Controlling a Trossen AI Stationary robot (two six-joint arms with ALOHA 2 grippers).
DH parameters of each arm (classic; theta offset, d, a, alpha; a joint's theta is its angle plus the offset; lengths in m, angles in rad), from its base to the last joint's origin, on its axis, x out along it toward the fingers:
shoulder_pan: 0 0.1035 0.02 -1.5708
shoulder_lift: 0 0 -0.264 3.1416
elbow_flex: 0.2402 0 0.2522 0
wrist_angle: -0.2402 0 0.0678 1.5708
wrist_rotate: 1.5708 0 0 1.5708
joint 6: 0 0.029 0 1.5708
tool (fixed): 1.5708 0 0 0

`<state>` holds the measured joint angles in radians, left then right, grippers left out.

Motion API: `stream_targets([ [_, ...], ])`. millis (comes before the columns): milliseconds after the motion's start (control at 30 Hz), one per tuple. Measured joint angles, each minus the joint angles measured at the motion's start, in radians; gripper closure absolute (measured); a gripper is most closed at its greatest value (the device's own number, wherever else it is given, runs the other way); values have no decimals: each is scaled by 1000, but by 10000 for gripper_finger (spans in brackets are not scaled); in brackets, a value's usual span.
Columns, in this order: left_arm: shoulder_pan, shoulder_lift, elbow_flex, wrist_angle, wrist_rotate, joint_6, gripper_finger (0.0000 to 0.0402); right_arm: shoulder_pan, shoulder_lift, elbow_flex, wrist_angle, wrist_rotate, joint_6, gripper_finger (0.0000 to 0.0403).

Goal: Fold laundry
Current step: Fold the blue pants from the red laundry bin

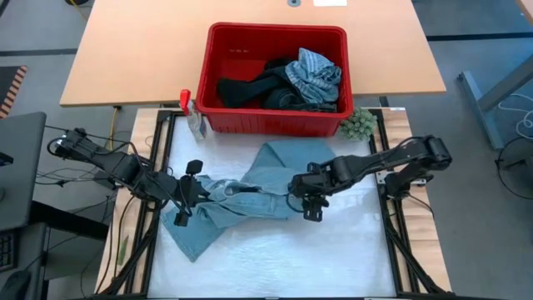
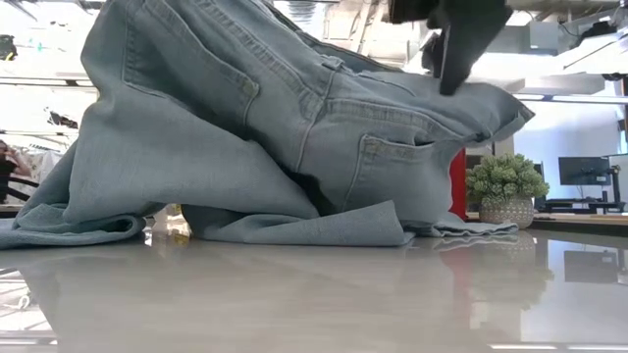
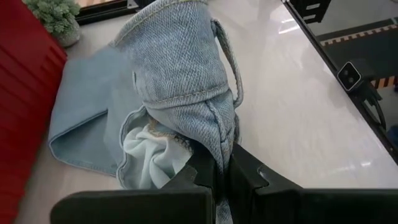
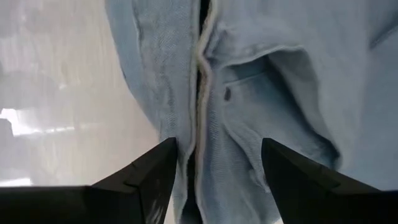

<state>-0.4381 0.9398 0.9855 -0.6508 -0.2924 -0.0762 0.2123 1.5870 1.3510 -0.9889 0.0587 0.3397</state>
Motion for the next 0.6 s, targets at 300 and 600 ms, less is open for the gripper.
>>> stream_targets([
  [300, 0, -27, 0, -6, 19, -11, 401, 26, 84, 0, -2, -33, -7, 184],
  [600, 0, -39, 0, -18, 31, -18, 401, 23, 17, 0, 1, -32, 14, 368],
])
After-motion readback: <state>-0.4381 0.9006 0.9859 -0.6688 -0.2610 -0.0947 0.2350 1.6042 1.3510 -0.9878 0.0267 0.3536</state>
